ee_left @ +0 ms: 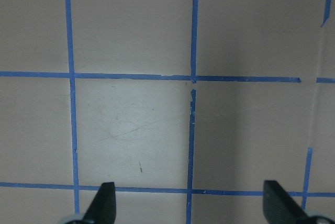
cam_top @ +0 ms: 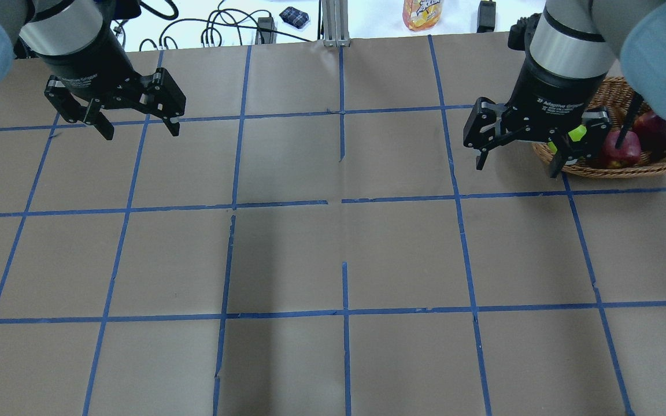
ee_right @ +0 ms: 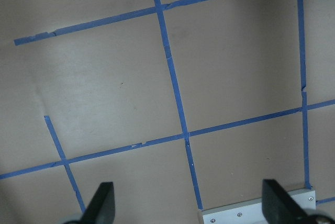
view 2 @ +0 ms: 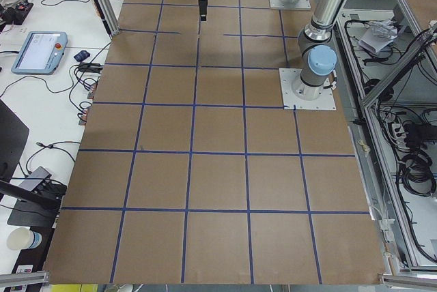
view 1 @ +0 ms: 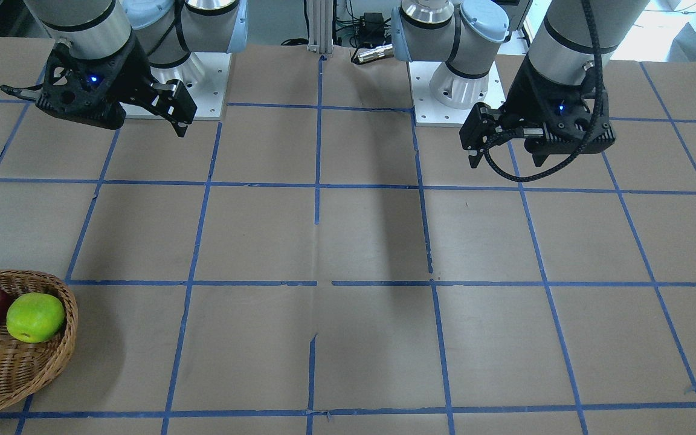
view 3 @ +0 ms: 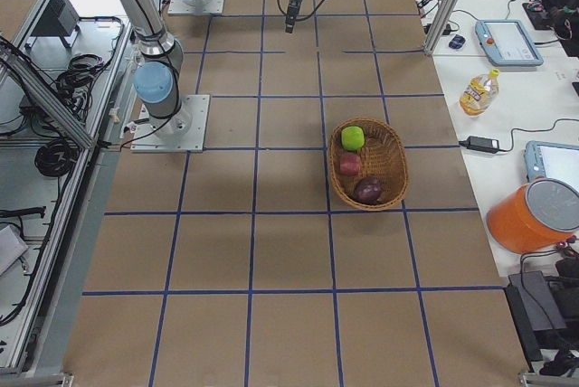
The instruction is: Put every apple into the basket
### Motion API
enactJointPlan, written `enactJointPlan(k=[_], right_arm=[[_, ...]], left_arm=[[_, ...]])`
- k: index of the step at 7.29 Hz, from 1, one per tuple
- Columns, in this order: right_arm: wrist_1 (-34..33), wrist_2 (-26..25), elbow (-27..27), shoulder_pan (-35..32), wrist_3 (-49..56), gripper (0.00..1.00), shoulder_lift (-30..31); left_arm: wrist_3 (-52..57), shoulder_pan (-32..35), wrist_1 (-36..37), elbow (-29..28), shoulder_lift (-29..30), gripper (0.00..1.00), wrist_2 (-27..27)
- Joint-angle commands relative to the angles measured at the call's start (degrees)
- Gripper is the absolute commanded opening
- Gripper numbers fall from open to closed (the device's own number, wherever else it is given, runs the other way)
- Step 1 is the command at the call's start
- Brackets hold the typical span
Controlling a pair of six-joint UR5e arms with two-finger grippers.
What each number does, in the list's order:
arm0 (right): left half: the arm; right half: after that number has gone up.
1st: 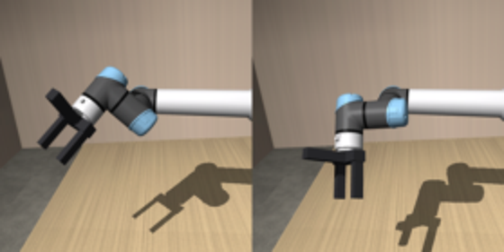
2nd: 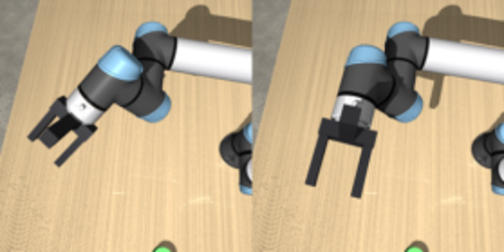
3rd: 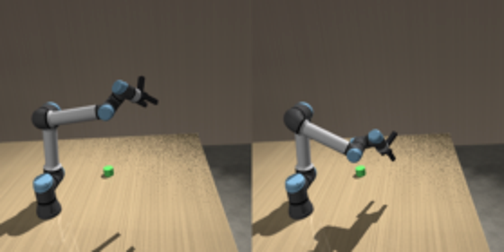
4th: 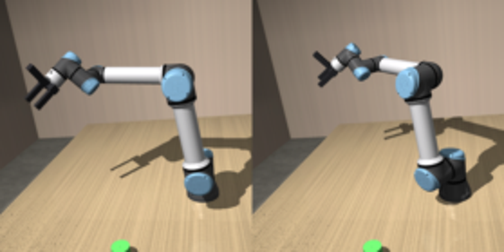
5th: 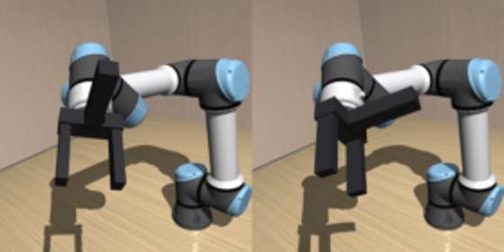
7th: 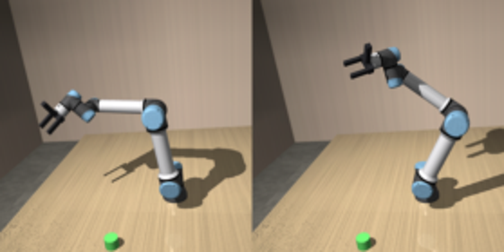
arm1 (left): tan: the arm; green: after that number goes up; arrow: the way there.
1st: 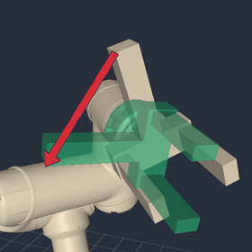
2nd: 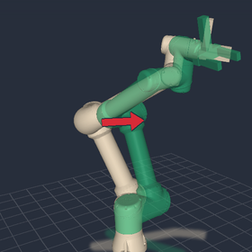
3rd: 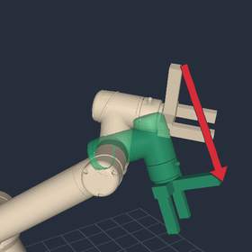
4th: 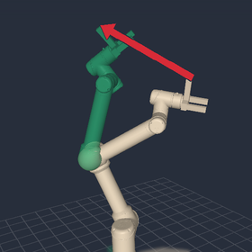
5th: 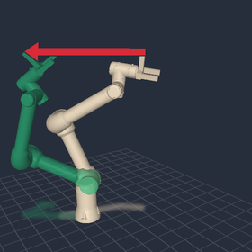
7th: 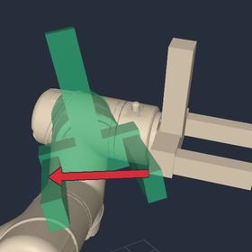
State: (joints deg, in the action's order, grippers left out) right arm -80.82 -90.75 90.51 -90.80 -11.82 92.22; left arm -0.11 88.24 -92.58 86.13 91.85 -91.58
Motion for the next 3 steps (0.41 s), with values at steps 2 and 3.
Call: enactJointPlan(k=[2,3], right_arm=[[-1.87,-0.75,-0.77,0.36,3.47,1.0,0.33],[-1.8,-0.75,-0.68,0.1,3.38,1.0,0.42]], left_arm=[[0.02,0.0,-0.06,0.0,0.0,1.0,0.0],[-0.06,0.0,-0.06,0.0,0.0,1.0,0.0]])
